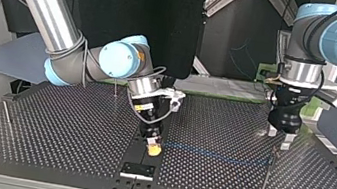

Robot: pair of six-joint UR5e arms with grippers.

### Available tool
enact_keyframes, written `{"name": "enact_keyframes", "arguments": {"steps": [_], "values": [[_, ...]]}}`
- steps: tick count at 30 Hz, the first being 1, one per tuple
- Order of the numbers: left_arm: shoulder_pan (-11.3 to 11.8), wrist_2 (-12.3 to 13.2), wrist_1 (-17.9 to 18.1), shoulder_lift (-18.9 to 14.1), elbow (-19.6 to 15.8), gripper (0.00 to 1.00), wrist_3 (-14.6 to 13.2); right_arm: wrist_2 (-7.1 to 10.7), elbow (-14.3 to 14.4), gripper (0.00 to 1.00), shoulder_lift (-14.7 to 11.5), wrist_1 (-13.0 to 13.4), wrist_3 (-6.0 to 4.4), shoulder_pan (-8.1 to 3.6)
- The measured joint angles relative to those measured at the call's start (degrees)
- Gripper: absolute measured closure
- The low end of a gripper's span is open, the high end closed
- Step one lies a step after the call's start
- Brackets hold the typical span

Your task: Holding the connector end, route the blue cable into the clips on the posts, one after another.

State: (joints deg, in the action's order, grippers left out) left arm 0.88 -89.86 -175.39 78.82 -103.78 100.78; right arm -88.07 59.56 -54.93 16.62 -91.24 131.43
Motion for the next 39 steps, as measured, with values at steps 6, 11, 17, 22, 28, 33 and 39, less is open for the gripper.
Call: {"name": "enact_keyframes", "arguments": {"steps": [6,11,17,22,28,33,39], "values": [[0.0,-0.2,-0.1,0.0,0.0,0.01,-0.1,-0.01,0.0,1.0,0.0,0.1,-0.17,0.13],[-0.1,-0.3,-0.1,-0.1,0.0,0.01,0.3,0.02,0.0,1.0,0.0,0.1,-0.22,0.25],[-0.2,-0.4,0.0,0.1,0.0,0.01,0.5,0.07,0.0,1.0,0.0,0.0,-0.44,0.21],[-0.3,-0.4,0.0,1.0,0.0,0.01,0.5,0.08,0.0,1.0,0.0,0.0,-0.67,0.23],[-0.4,-0.4,0.0,0.3,0.0,0.01,0.5,0.08,0.0,1.0,0.0,0.0,-0.71,0.31],[-0.5,-0.4,-0.1,0.0,0.0,0.01,0.5,0.08,0.0,1.0,0.0,-0.1,-0.71,0.35],[-1.0,-0.2,0.0,-0.1,0.0,0.01,-0.3,0.03,0.0,1.0,0.0,0.0,-0.63,0.33]]}}
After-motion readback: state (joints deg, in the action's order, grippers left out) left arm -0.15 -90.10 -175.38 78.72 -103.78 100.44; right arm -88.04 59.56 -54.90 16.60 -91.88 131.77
